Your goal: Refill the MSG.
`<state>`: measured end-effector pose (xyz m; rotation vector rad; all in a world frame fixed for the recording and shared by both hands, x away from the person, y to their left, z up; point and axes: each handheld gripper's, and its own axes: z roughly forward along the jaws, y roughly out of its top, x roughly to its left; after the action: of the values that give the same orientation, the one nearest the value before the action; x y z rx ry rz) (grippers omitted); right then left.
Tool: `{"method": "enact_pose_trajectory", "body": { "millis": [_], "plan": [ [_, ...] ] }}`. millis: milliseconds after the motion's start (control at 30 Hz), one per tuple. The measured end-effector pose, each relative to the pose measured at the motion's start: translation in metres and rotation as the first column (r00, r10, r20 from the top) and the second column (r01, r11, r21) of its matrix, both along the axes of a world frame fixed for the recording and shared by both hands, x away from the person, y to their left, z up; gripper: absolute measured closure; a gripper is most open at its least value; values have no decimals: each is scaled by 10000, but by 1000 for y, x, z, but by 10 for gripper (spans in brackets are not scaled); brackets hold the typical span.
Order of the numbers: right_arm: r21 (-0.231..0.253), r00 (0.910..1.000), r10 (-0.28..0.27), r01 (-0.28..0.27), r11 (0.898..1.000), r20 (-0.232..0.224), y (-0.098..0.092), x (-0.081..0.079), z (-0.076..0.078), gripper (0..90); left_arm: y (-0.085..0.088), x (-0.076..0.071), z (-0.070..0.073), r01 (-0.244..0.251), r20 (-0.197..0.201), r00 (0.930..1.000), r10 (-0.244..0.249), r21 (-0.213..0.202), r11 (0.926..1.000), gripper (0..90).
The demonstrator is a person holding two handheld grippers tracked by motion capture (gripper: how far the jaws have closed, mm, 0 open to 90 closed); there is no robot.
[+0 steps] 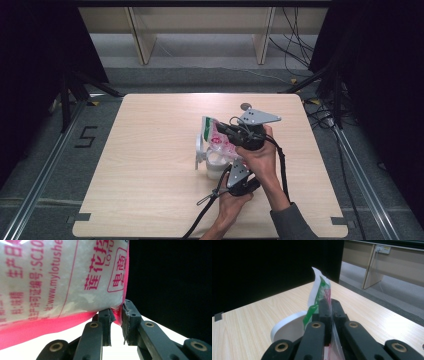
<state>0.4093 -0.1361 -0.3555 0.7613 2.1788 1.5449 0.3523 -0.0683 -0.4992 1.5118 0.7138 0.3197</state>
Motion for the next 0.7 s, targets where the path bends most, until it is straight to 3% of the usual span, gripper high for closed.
{"method": "enact_pose_trajectory", "body": {
  "millis": [67, 100, 133, 267, 300, 333, 367, 400, 433, 567, 633, 667, 700],
  "plan": [
    [27, 9998, -74, 74, 10000, -165, 1, -2, -1, 899, 0, 0, 0, 61, 21, 10000, -61, -30, 10000, 784],
    [-12, 9999, -54, 54, 10000, -134, 1, -2, -1, 899, -1, 1, -1, 103, 146, 9998, -101, -139, 9998, 784],
    [-76, 9999, 18, -17, 10000, 107, 1, 0, 0, 899, 0, 0, 0, 33, 57, 10000, -33, 41, 10000, 784],
    [-61, 9999, 55, -55, 10000, 84, 1, 0, 0, 899, 0, 1, 0, 105, 163, 9998, -103, -114, 9999, 784],
    [0, 9998, 168, -168, 9999, 61, 1, 0, 0, 899, 1, 0, 0, 21, 70, 10000, -21, 66, 10000, 784],
    [130, 9999, 2, 0, 9999, -138, 1, -1, 0, 899, 1, 1, 0, 48, 8, 10000, -48, -10, 10000, 784],
    [-25, 9999, 46, -45, 10000, 94, 1, 0, -1, 899, 0, 1, 0, 46, 2, 10000, -46, -12, 10000, 784],
    [6, 9999, -2, 2, 10000, -163, 1, -2, 0, 899, 0, 0, 0, 39, 32, 10000, -39, -18, 10000, 784],
    [-56, 9998, 157, -156, 9999, 99, 2, 0, -1, 899, 0, 0, -1, 91, 117, 9999, -90, -129, 9999, 784],
    [-31, 9998, -53, 52, 10000, -200, 2, -2, -1, 899, 0, 1, 0, 71, -3, 10000, -71, -95, 9999, 785],
    [-47, 9999, -43, 43, 10000, -143, 2, -2, -1, 899, 1, 0, 1, 48, 37, 10000, -48, -42, 10000, 784],
    [-127, 9999, 31, -30, 9999, 117, 2, 0, 0, 899, 1, 0, 1, 19, -2, 10000, -19, -23, 10000, 784],
    [-38, 10000, 44, -44, 10000, -62, 2, -1, 0, 899, 0, 0, 0, 50, 2, 10000, -50, -122, 9999, 784]
  ]
}}
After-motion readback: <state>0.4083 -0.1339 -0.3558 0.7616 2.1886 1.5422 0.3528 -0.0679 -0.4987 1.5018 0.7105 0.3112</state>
